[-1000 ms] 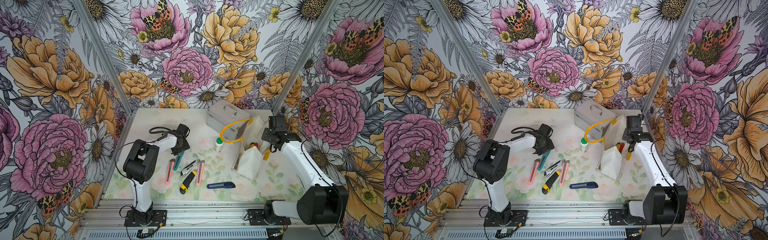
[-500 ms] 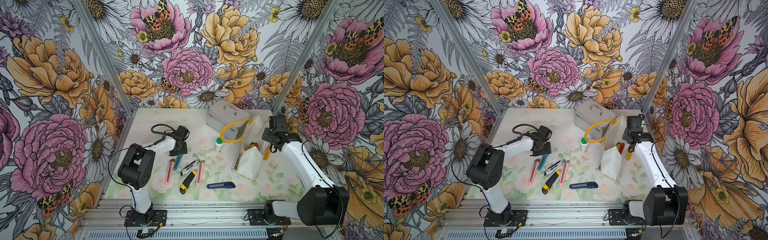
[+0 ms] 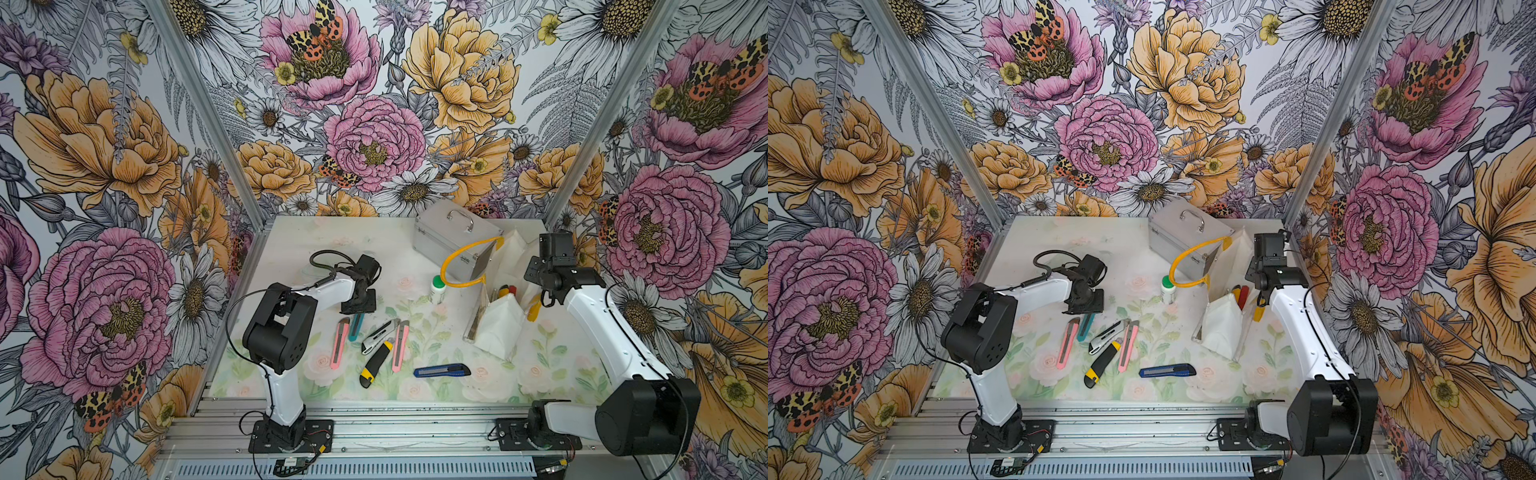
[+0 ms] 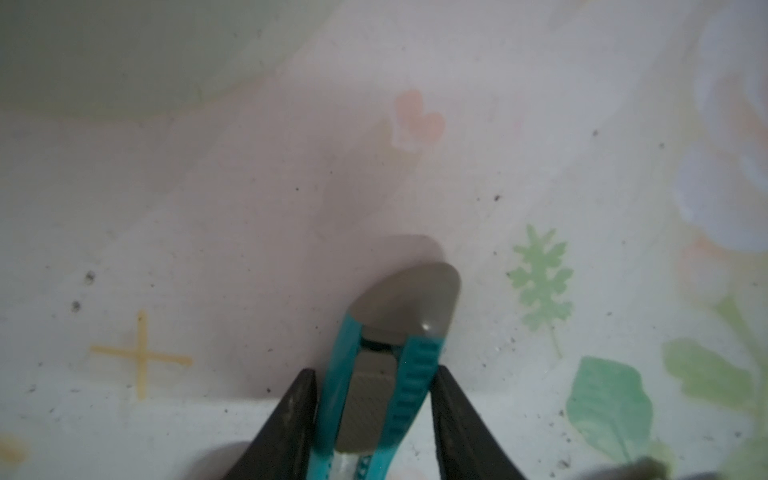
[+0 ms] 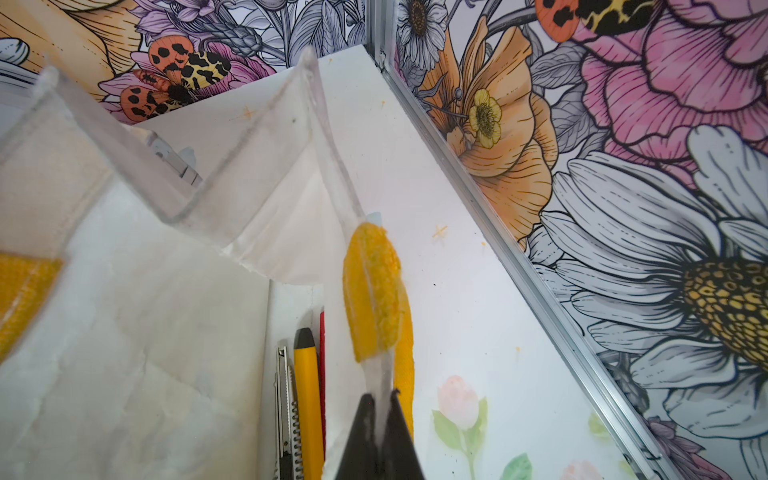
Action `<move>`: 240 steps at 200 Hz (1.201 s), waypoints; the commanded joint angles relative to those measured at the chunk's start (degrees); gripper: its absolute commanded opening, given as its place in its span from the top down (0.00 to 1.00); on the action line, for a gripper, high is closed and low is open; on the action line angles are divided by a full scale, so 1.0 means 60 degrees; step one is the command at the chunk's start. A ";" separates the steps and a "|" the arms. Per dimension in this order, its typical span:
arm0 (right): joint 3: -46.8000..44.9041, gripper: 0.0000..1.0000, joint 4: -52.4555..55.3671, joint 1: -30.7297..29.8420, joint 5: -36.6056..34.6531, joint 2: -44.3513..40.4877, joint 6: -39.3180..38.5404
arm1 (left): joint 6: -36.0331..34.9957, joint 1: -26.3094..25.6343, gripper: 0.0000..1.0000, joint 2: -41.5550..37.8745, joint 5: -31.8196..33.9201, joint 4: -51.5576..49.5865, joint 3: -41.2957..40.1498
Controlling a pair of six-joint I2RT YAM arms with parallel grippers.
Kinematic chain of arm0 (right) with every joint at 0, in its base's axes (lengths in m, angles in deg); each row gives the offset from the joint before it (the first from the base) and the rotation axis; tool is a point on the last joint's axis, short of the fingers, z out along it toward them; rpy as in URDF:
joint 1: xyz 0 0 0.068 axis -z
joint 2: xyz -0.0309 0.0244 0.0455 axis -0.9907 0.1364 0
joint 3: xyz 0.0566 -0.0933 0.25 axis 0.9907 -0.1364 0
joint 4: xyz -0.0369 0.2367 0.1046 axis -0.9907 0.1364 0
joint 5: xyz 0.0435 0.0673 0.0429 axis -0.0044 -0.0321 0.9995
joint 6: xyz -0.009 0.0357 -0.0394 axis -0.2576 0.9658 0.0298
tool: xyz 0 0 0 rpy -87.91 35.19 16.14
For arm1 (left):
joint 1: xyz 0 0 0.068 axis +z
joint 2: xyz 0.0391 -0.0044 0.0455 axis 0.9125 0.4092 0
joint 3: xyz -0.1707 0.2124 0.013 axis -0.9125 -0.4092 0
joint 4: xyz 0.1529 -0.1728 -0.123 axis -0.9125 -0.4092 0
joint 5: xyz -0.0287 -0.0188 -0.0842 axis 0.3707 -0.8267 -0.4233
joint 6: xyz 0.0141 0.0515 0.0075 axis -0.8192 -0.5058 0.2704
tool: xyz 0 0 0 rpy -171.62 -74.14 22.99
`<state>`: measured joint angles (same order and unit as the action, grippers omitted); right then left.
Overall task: Place the art knife into the pouch
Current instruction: Pick up the utility knife at the center of the board, then place the utility knife in the pouch.
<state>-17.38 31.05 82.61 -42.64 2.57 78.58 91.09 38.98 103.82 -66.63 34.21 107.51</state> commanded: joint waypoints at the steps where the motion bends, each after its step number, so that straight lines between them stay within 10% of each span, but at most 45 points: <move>1: -0.0036 1.00 -0.0174 0.0043 -0.0158 -0.0150 0.0130 | -0.0061 -0.0179 0.63 0.0404 -0.0245 -0.0042 0.0085; 93: -0.0029 1.00 -0.0172 0.0049 -0.0175 -0.0076 0.0107 | -0.0297 -0.0253 0.73 -0.0211 -0.0515 -0.0079 0.1451; 195: -0.0095 1.00 -0.0211 0.0057 -0.0108 -0.0063 0.0102 | -0.2586 -0.2064 0.72 0.2749 -0.2624 -0.0072 1.0985; 240: 0.0035 1.00 -0.0185 0.0045 -0.0001 0.0078 0.0076 | -0.1101 -0.2431 0.72 0.4070 -0.4820 0.0874 1.3095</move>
<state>-17.38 31.03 82.61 -42.44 2.59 78.67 80.38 24.83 125.98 -86.11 35.96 183.13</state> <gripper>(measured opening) 0.066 0.343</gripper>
